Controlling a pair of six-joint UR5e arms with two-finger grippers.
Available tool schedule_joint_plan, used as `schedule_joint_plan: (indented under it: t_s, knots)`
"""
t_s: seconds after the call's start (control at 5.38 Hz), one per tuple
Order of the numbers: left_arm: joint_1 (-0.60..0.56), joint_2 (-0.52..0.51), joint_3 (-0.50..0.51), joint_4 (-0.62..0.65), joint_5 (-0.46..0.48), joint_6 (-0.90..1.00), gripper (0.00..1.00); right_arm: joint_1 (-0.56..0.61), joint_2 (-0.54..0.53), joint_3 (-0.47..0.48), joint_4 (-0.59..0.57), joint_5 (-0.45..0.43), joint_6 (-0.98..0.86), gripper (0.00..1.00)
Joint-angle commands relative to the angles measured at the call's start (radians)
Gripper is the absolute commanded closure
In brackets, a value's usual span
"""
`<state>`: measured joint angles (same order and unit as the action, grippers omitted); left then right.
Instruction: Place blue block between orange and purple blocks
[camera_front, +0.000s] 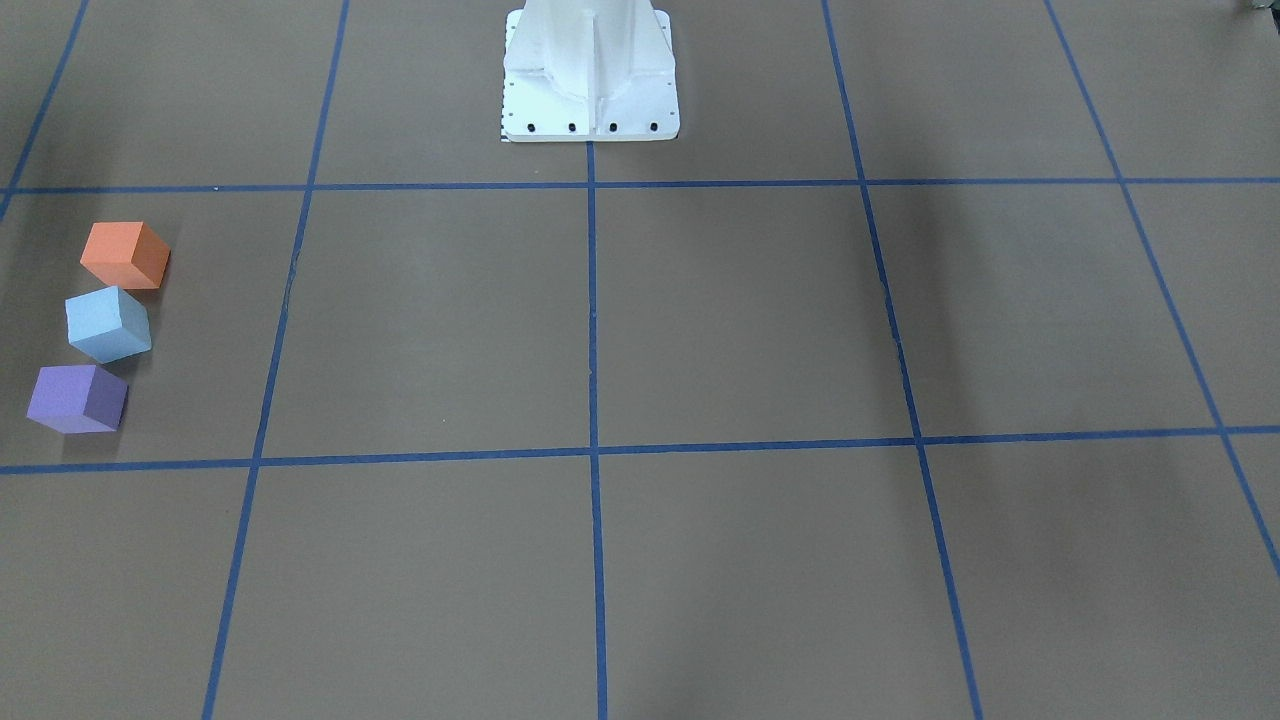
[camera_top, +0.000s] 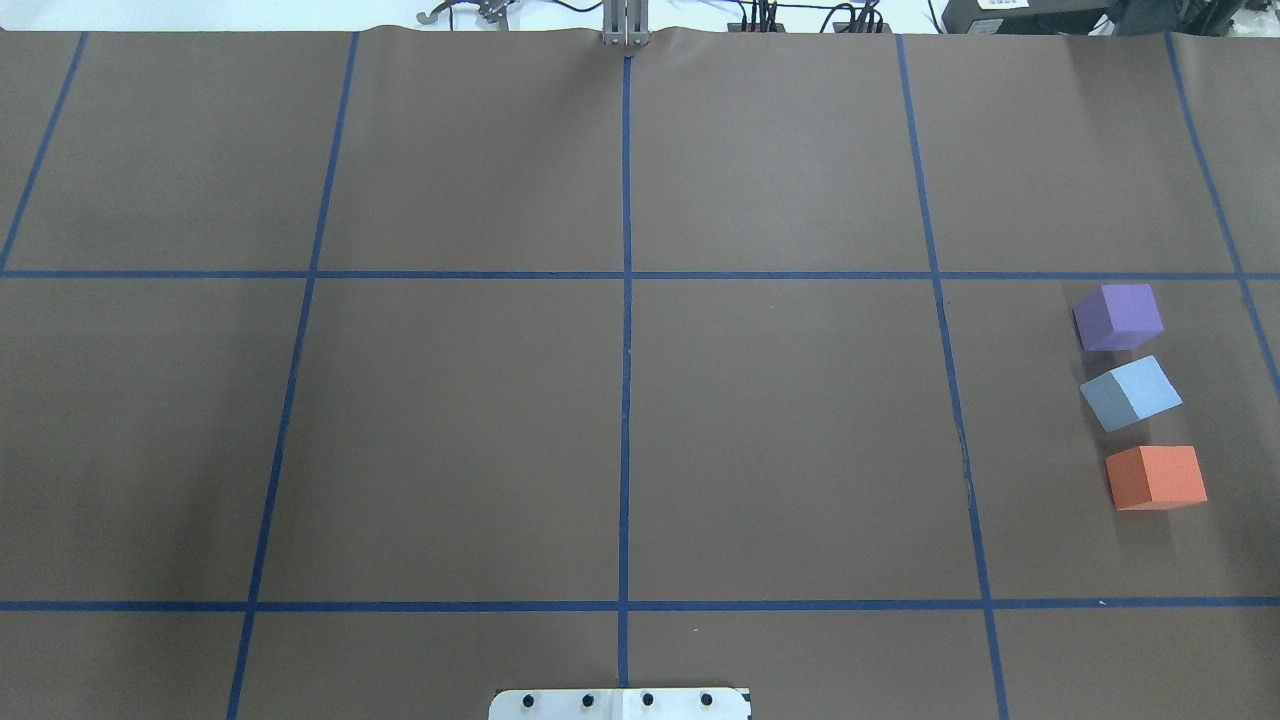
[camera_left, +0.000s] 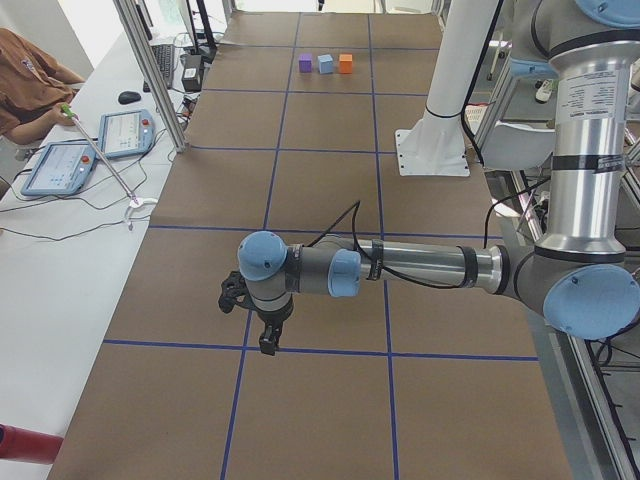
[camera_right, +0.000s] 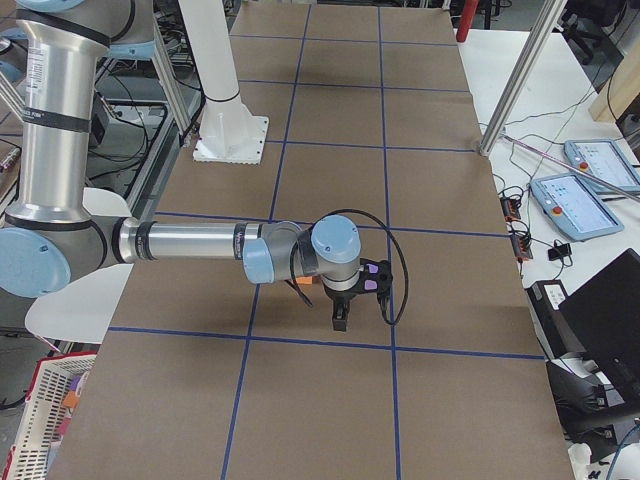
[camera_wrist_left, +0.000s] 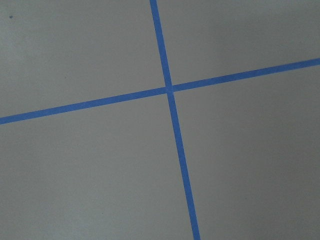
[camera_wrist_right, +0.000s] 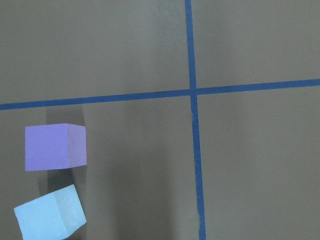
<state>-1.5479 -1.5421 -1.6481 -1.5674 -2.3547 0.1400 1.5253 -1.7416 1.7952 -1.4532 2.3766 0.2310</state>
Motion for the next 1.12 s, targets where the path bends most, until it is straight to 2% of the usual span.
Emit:
schedule_joint_plan:
  t_s: [0.0,0.37,0.93]
  knots:
    - [0.000,-0.003,0.001,0.000,0.002,0.000,0.00,0.033,0.002,0.053,-0.175,-0.016,-0.174,0.00]
    - [0.002,-0.006,0.002,0.000,0.002,0.000,0.00,0.076,-0.010,0.038,-0.210,-0.014,-0.284,0.00]
    - [0.002,-0.003,0.011,0.009,0.000,0.001,0.00,0.081,-0.021,0.036,-0.200,0.001,-0.285,0.00]
